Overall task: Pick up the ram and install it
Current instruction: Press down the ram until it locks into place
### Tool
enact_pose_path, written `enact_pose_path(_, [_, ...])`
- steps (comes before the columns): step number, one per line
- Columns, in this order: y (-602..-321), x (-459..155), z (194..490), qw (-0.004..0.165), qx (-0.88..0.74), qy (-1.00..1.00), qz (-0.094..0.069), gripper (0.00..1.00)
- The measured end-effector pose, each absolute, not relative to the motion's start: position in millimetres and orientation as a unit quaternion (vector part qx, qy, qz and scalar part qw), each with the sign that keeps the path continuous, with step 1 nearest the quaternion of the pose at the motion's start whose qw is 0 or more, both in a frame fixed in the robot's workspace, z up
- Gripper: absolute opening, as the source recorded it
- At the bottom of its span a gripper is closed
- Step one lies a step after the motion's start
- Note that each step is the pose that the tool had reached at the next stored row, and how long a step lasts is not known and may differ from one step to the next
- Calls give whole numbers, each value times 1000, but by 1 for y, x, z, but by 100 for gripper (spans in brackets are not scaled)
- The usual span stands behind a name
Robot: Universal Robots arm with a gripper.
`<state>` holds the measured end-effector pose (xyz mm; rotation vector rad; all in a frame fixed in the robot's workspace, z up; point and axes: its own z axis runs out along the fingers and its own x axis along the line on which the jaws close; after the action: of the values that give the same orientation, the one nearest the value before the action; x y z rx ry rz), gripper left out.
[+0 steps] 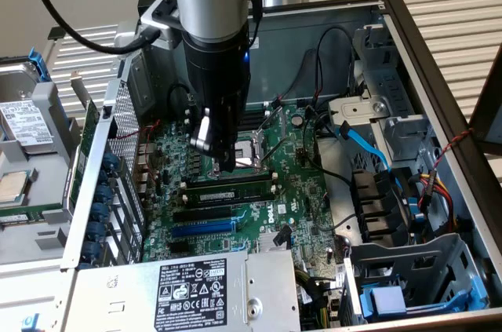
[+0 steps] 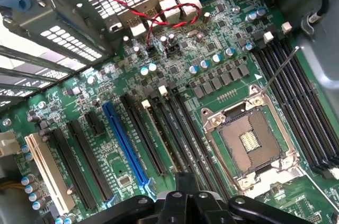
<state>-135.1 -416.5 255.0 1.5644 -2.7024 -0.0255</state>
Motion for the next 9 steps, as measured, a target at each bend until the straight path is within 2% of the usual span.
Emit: enact_pose_path(9, [-417,-135,255,9,448,-894,-8,11])
